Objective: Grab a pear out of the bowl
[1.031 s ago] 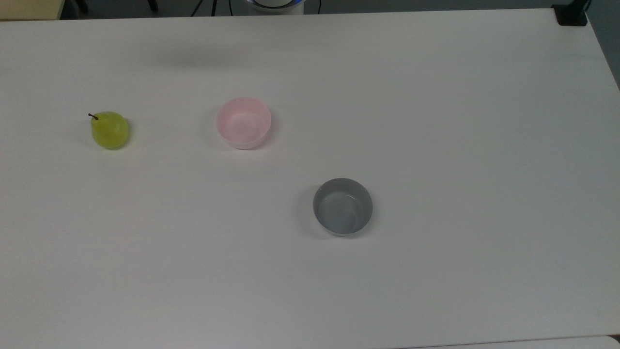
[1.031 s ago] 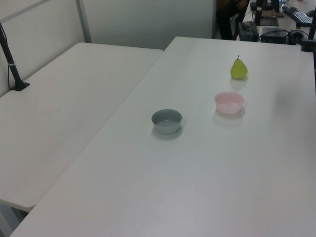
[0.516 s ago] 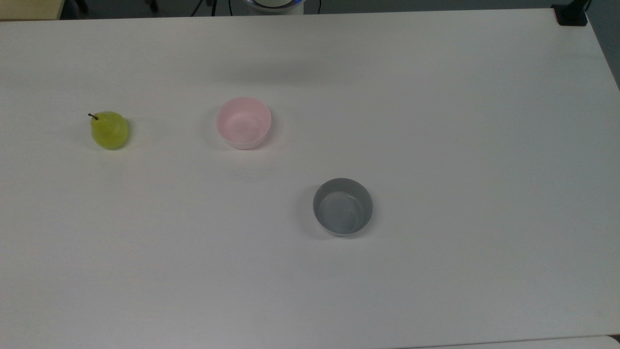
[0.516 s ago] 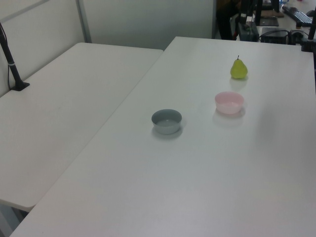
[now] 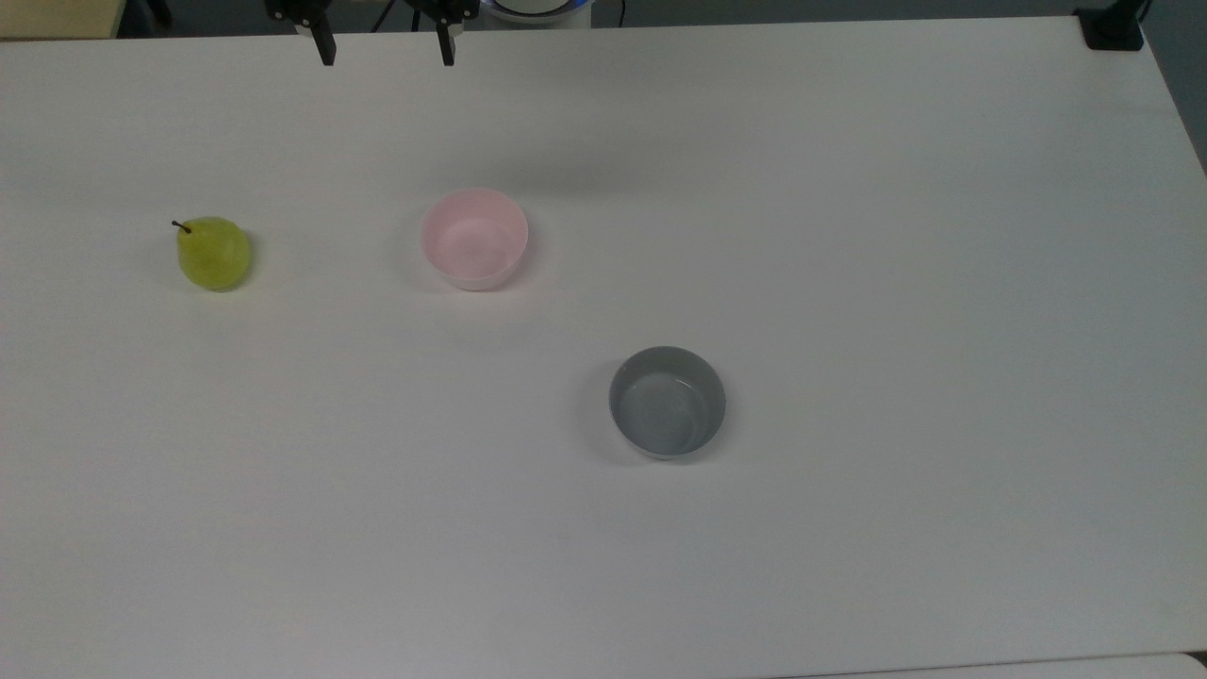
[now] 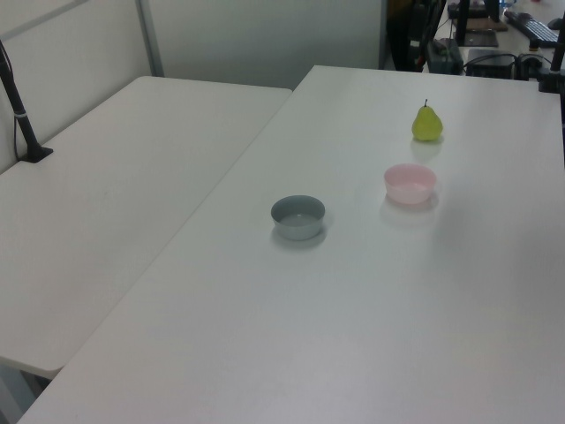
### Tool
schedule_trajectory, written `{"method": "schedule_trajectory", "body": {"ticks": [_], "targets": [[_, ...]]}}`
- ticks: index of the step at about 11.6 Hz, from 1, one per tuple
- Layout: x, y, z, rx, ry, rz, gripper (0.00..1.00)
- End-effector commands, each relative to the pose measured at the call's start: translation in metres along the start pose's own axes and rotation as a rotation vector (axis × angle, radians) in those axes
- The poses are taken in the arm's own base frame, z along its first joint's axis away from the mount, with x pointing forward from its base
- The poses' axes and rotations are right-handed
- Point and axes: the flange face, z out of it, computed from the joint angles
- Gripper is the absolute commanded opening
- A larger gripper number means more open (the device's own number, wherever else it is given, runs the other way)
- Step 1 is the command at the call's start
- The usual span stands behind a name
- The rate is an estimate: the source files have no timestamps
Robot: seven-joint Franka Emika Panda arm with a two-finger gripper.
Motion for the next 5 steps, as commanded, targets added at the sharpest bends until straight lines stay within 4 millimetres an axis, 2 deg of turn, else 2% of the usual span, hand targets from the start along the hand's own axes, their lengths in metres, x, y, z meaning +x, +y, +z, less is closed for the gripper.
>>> {"method": "schedule_trajectory", "body": {"ticks": [1, 5], "targets": [[0.001, -0.0017, -0.0009, 0.0, 0.016, 0.016, 1.0], [0.0005, -0.0053, 0.0006, 0.002, 0.006, 0.008, 1.0]]}}
